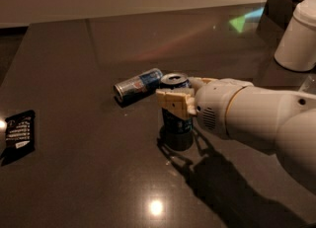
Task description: Place pepsi can upright
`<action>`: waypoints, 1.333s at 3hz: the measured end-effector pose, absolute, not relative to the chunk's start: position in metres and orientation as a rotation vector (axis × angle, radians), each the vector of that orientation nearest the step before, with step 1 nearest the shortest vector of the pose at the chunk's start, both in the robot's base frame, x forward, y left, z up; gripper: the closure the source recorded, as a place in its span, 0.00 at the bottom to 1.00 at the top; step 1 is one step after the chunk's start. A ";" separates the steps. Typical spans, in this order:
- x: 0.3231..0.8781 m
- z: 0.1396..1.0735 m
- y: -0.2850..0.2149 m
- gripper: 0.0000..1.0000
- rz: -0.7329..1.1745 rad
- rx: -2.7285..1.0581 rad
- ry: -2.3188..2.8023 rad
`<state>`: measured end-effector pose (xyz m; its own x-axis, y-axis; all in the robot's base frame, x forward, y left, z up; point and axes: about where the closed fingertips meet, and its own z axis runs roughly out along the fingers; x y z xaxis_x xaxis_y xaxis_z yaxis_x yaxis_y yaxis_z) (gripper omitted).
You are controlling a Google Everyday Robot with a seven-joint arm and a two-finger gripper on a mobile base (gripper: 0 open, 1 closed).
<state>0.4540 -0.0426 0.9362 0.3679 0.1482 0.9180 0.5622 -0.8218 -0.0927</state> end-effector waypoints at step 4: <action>0.431 0.922 -0.035 0.84 -1.644 -2.006 -0.619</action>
Offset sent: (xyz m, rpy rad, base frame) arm -0.0253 0.0050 -0.0082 0.0982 -0.2409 0.0641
